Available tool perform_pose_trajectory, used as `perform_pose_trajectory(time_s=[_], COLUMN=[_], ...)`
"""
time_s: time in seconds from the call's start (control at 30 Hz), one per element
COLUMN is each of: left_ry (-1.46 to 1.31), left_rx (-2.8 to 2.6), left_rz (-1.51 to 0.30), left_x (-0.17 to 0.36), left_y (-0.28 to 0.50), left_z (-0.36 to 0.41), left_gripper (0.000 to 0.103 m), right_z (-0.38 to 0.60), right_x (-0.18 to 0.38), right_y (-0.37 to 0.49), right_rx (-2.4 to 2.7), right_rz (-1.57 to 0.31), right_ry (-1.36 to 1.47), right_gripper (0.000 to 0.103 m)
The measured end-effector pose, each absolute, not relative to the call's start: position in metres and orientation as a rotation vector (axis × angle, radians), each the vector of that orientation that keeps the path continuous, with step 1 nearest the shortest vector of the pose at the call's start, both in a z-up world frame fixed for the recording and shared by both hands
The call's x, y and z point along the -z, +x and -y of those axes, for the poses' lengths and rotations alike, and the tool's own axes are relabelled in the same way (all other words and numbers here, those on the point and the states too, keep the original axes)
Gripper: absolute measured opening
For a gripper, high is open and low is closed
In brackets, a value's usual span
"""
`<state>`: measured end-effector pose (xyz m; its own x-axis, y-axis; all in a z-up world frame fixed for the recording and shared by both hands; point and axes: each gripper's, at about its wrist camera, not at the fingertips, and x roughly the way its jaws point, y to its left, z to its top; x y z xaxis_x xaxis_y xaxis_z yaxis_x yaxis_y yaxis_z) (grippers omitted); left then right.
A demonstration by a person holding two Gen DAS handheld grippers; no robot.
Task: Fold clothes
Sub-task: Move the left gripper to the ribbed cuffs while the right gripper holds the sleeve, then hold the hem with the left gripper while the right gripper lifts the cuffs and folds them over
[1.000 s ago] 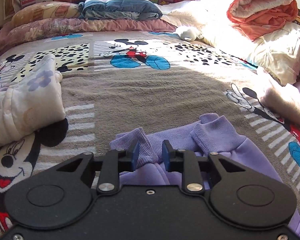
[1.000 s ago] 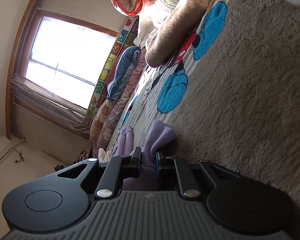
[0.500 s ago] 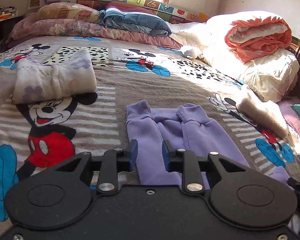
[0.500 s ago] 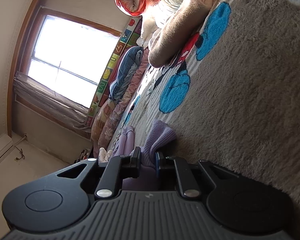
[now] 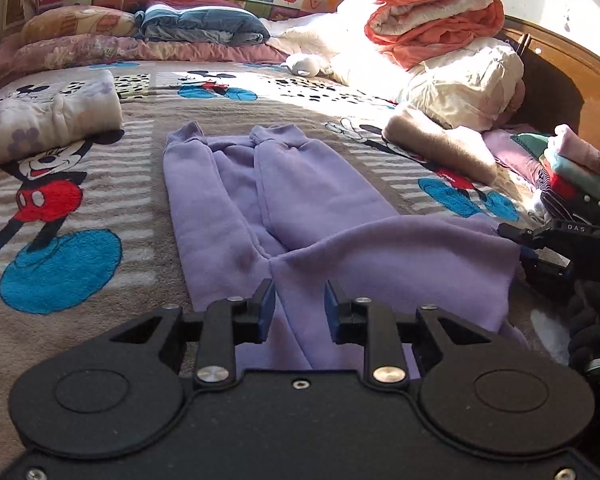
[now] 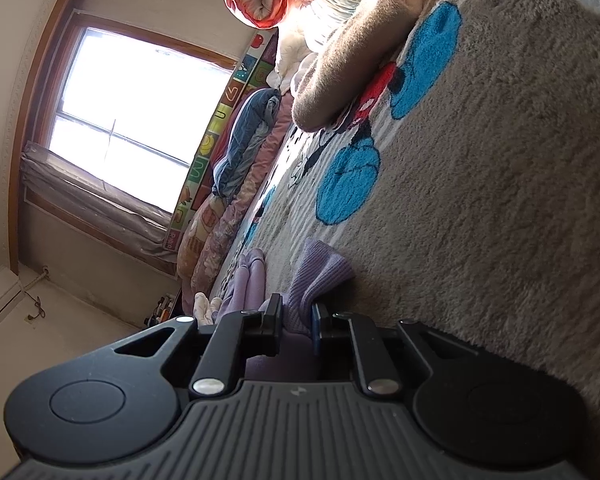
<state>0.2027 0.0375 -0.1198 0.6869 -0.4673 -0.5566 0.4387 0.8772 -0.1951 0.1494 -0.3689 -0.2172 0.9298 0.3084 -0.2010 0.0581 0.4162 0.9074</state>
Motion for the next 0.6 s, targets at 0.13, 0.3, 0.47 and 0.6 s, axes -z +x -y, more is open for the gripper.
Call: perform_pose_trajectory(time_s=[0.13, 0.3, 0.47, 0.6], left_ry=[-0.051, -0.012, 0.094, 0.033], left_rx=[0.529, 0.601, 0.602, 0.635], left_rz=[-0.574, -0.595, -0.572, -0.483], left_x=[0.114, 0.137, 0.150, 0.136], left_y=[0.155, 0.121, 0.107, 0.094], left_z=[-0.053, -0.047, -0.035, -0.052], left_gripper=[0.026, 0.035, 0.043, 0.043], right_z=[0.370, 0.369, 0.374, 0.375], right_x=[0.200, 0.168, 0.151, 0.140], right_y=[0.143, 0.139, 0.135, 0.136], right_rx=[-0.172, -0.200, -0.181, -0.171], right_rz=[-0.341, -0.320, -0.327, -0.340], right_ry=[1.139, 1.108, 1.082, 1.046], right_gripper=[0.016, 0.014, 0.008, 0.007])
